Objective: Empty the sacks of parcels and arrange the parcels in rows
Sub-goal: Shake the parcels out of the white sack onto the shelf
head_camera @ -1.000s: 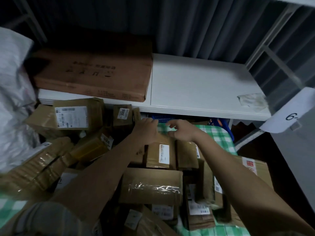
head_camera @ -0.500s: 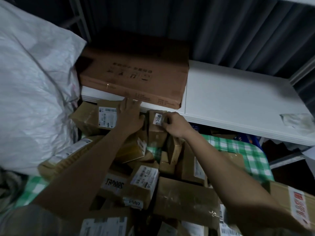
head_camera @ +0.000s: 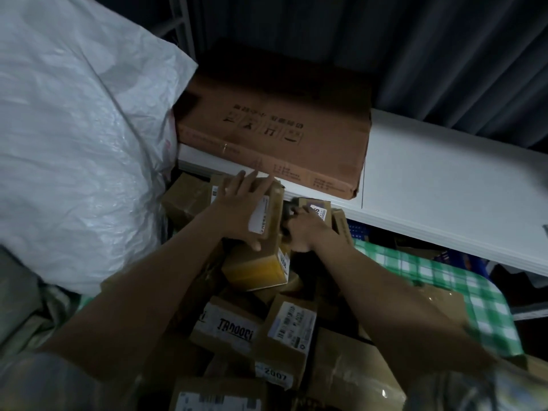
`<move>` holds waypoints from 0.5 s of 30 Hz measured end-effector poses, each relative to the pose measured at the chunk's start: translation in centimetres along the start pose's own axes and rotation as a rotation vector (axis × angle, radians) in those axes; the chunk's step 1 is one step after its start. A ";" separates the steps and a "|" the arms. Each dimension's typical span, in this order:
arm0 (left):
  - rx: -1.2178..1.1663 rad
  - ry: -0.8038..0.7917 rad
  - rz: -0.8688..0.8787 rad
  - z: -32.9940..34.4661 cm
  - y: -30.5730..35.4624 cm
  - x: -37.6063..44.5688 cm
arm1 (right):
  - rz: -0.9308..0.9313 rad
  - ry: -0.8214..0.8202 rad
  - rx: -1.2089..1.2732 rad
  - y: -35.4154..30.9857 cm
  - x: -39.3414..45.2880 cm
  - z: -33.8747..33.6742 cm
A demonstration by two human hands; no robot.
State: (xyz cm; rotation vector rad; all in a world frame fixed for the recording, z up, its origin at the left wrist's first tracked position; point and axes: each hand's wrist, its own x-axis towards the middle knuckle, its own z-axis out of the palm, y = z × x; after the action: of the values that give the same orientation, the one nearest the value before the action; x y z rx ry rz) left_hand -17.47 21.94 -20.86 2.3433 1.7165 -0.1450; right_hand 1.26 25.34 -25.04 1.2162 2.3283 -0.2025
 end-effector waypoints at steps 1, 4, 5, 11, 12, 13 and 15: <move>0.050 0.042 0.021 0.3 -0.1 0.0 | -0.003 -0.027 -0.032 -0.1 0.5 0.5; 0.203 0.220 0.087 1.4 -0.9 0.0 | -0.006 0.001 -0.030 -0.4 1.0 0.8; 0.199 0.251 0.105 1.7 -1.3 0.2 | -0.012 0.027 -0.019 -0.5 1.1 0.7; 0.173 0.328 0.094 0.7 -2.3 0.0 | -0.036 -0.109 -0.120 -1.8 0.3 1.7; 0.180 0.343 0.078 0.6 -2.6 -0.1 | -0.046 -0.108 -0.196 -2.2 0.4 1.7; 0.187 0.359 0.067 0.6 -2.9 -0.1 | -0.054 -0.115 -0.236 -2.5 0.5 1.6; 0.198 0.381 0.065 0.7 -3.1 0.0 | -0.055 -0.135 -0.237 -2.7 0.5 1.1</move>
State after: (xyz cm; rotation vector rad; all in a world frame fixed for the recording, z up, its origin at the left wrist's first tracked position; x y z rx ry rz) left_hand -20.43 22.63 -21.95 2.7096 1.8595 0.1622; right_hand -0.73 23.76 -26.54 0.9930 2.1979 -0.0254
